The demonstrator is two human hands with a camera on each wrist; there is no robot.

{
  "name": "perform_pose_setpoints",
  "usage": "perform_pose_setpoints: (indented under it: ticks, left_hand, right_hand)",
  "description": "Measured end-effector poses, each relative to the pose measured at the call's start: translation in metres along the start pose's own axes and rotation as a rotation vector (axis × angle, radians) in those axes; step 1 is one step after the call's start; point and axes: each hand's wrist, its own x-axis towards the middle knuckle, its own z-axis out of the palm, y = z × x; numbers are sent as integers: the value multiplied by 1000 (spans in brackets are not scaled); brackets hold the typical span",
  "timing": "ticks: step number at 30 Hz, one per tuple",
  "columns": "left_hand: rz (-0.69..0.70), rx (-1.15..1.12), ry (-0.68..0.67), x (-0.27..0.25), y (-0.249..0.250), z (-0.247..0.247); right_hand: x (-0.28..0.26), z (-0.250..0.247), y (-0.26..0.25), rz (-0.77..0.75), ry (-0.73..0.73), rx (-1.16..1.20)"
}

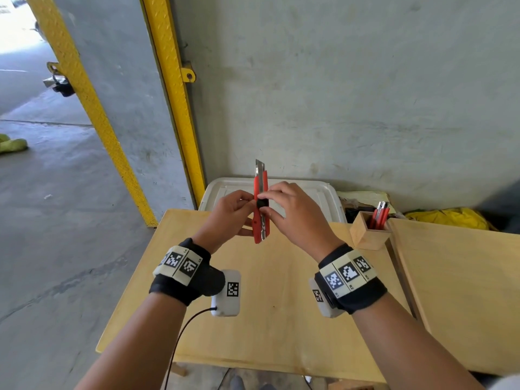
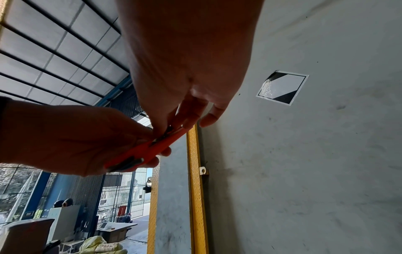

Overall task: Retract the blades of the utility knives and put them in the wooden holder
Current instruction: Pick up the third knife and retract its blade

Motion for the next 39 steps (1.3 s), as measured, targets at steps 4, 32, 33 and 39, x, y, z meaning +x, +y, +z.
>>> perform_pose_setpoints:
  ticks: [4, 32, 33, 39]
  left_hand:
    - [-11, -72, 17, 0, 2, -4]
    - [-52, 27, 55, 3, -8, 1]
    - [-48, 24, 55, 3, -8, 1]
    - [-55, 43, 73, 3, -10, 5]
  right_hand:
    - [-10, 4, -4, -20, -66, -6]
    - [-32, 14, -5, 61, -130, 21]
    - [-31, 13, -4, 47, -132, 18]
    - [-31, 17, -7, 174, -90, -46]
